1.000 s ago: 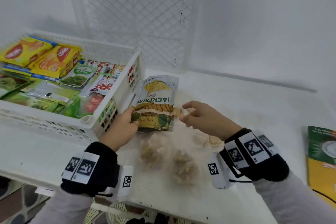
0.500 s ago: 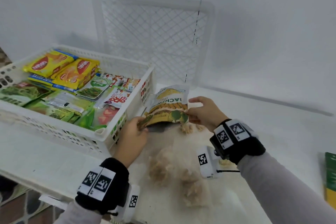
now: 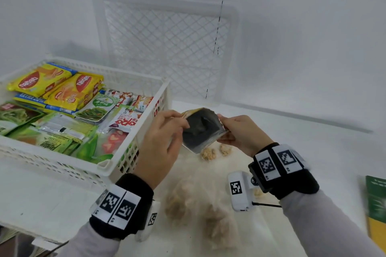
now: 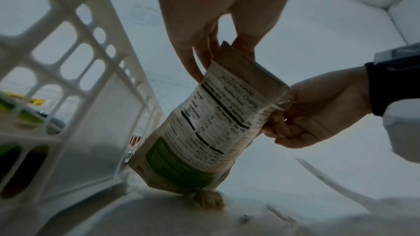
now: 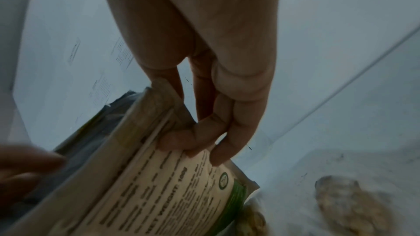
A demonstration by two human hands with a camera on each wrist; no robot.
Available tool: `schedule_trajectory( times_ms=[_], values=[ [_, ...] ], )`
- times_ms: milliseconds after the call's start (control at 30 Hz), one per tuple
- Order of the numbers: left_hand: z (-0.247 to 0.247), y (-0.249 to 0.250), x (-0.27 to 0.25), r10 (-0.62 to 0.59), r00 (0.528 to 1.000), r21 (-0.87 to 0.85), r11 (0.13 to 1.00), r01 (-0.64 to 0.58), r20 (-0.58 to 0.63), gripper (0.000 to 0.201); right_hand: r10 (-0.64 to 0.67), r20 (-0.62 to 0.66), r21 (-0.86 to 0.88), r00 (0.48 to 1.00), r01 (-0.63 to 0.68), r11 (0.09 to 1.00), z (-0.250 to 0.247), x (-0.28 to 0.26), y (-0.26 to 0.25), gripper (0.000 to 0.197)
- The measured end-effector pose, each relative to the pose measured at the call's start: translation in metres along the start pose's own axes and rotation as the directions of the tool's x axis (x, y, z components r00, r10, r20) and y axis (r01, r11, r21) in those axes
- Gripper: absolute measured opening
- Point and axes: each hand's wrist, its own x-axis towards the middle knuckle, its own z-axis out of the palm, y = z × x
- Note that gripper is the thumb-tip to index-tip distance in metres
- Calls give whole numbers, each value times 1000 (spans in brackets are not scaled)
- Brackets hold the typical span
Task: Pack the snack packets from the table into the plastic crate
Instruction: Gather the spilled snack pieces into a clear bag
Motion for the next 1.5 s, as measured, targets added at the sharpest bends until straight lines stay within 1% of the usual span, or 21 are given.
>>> schedule_trajectory(
  times_ms=[67,133,167,200,233,267,300,334,367,467,534,600,734,800,934,1034,1101,1201,1301,1367,1501],
  values=[
    [1,0,6,3,996,49,999,-7,84,28,22,3,-52,1000,-22,998,-2,-2,-4,40],
    [1,1,12,-19,994,96,995,9,108,36,-6,-6,-296,1000,4,955,-3,-6,-8,43],
    [2,2,15,-34,993,116,993,20,116,39,-84,-35,-460,996,58,886,-2,-7,-10,43],
    [2,4,18,-45,992,139,990,28,121,41,-225,-75,-585,972,139,799,1,-11,-13,40],
    [3,4,21,-52,991,165,986,32,121,42,-412,-122,-646,903,243,724,5,-16,-18,36],
    [4,5,23,-61,991,189,981,37,119,43,-596,-156,-653,787,371,660,11,-25,-24,28],
    [6,6,24,-75,990,200,978,50,117,44,-725,-150,-644,672,490,587,17,-32,-30,21],
    [7,6,26,-93,989,191,979,70,119,46,-784,-90,-652,614,559,513,24,-39,-35,17],
    [8,7,28,-103,987,159,984,83,120,47,-789,10,-681,614,582,444,30,-42,-39,19],
    [10,12,33,-69,991,60,996,63,114,50,-618,297,-805,728,539,248,46,-37,-41,24],
    [10,14,35,-48,993,33,998,44,111,53,-485,338,-874,807,460,156,50,-22,-37,23],
    [10,14,34,-49,991,19,999,47,125,55,-363,347,-903,865,412,118,53,-9,-34,23],
    [12,14,28,-76,985,40,997,70,157,54,-140,382,-917,913,394,63,59,3,-37,32],
    [12,15,27,-84,982,33,996,79,169,53,-83,371,-926,925,375,46,59,5,-38,36],
    [11,14,25,-92,978,59,995,82,186,53,-161,376,-922,913,386,39,60,1,-31,28],
    [7,11,22,-69,982,39,997,64,174,54,-333,301,-932,893,349,93,57,-9,-23,19],
    [5,7,20,-50,983,45,998,43,175,51,-457,234,-929,858,336,156,49,-21,-22,10],
    [6,2,15,-29,981,94,996,11,190,43,-574,117,-839,810,390,380,28,-45,-20,9],
    [5,-1,10,-62,977,148,989,32,204,37,-578,-27,-616,815,442,652,9,-67,-17,8],
    [3,-3,6,-70,972,168,985,32,224,35,-550,-70,-492,832,451,745,-2,-76,-11,12],
    [-2,-6,-5,-125,955,251,966,56,270,35,-489,-140,-281,861,439,853,-18,-85,4,16]
  ],
)
